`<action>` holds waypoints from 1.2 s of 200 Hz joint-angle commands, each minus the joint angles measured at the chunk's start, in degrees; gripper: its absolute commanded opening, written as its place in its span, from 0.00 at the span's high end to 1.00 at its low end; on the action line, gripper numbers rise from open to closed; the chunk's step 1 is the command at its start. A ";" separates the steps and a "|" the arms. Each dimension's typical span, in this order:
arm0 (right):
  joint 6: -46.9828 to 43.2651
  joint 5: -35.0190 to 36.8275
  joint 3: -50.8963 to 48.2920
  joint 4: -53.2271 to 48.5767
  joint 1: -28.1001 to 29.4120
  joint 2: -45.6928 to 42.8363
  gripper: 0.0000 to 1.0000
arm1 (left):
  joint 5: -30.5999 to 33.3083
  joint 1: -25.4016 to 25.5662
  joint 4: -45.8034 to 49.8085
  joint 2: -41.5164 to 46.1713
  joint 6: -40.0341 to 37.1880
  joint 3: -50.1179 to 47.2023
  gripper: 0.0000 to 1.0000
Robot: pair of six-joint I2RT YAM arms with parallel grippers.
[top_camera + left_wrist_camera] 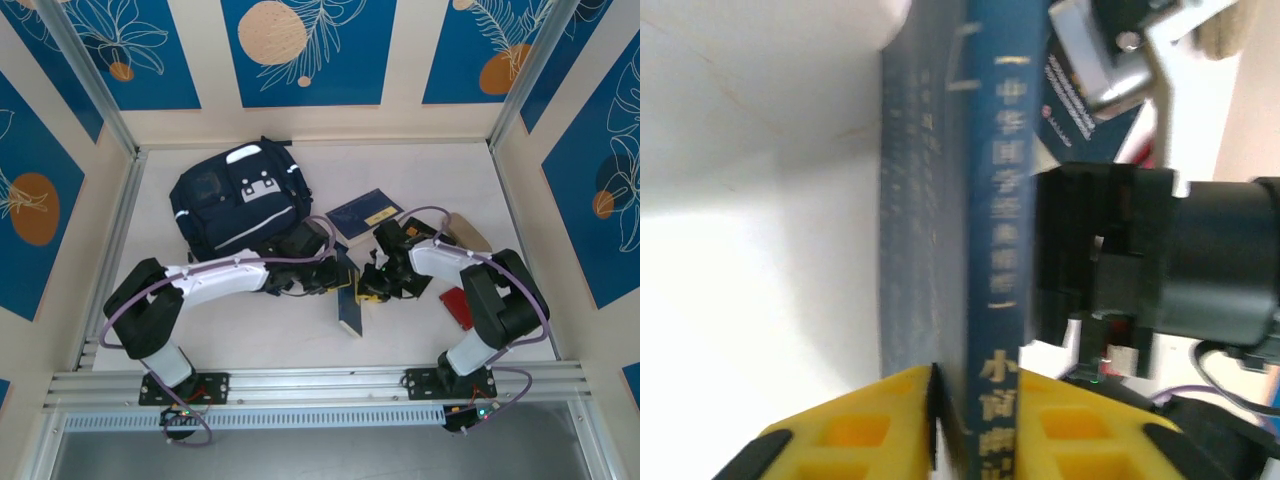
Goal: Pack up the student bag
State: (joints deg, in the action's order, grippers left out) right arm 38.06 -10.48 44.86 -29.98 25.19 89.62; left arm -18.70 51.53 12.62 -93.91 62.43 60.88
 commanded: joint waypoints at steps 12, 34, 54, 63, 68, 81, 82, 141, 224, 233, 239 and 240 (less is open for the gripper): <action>1.61 0.21 -0.54 -0.17 -1.35 -6.40 0.65 | 5.74 0.44 9.98 1.68 -6.12 4.02 0.91; 3.20 0.72 -0.88 -0.17 -2.35 -11.84 0.47 | 8.96 0.11 13.91 3.14 -8.58 5.96 0.99; 4.86 0.23 -1.59 0.86 -3.08 -18.33 0.30 | 11.38 -0.67 16.31 5.48 -10.47 7.58 1.00; 6.15 -0.61 -2.25 1.85 -3.45 -21.44 0.24 | 12.60 -1.14 16.73 6.99 -11.04 8.05 1.00; 7.14 -1.50 -2.76 2.69 -3.80 -23.06 0.22 | 13.24 -1.51 16.71 8.04 -11.15 8.12 1.00; 11.05 -5.18 -4.27 5.57 -4.56 -26.84 0.18 | 14.99 -2.37 15.67 10.67 -10.79 8.11 1.00; 11.41 -5.52 -4.39 5.82 -4.55 -27.12 0.17 | 15.17 -2.38 15.59 10.85 -10.73 8.11 1.00; 41.39 -16.26 -14.33 31.35 -3.42 -34.70 0.06 | 20.41 -7.67 1.65 22.19 0.12 2.31 1.00; 59.19 -10.36 -11.58 56.48 6.03 -28.91 0.00 | 18.19 -13.62 -11.58 26.94 13.79 -0.81 1.00; 60.53 -10.10 -11.18 60.33 6.50 -27.06 0.00 | 18.51 -13.76 -12.62 26.89 14.79 -1.07 1.00; 61.37 -9.85 -10.89 63.01 6.58 -25.86 0.00 | 18.52 -13.97 -12.98 26.90 15.33 -1.12 1.00; 61.58 -9.84 -10.83 63.50 6.60 -25.62 0.00 | 18.48 -13.98 -12.98 26.87 15.38 -1.12 1.00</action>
State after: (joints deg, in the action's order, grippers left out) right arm 93.60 -22.00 31.31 20.75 30.52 60.34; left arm -0.38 38.65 5.63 -68.53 72.23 60.31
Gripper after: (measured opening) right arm 0.996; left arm 0.098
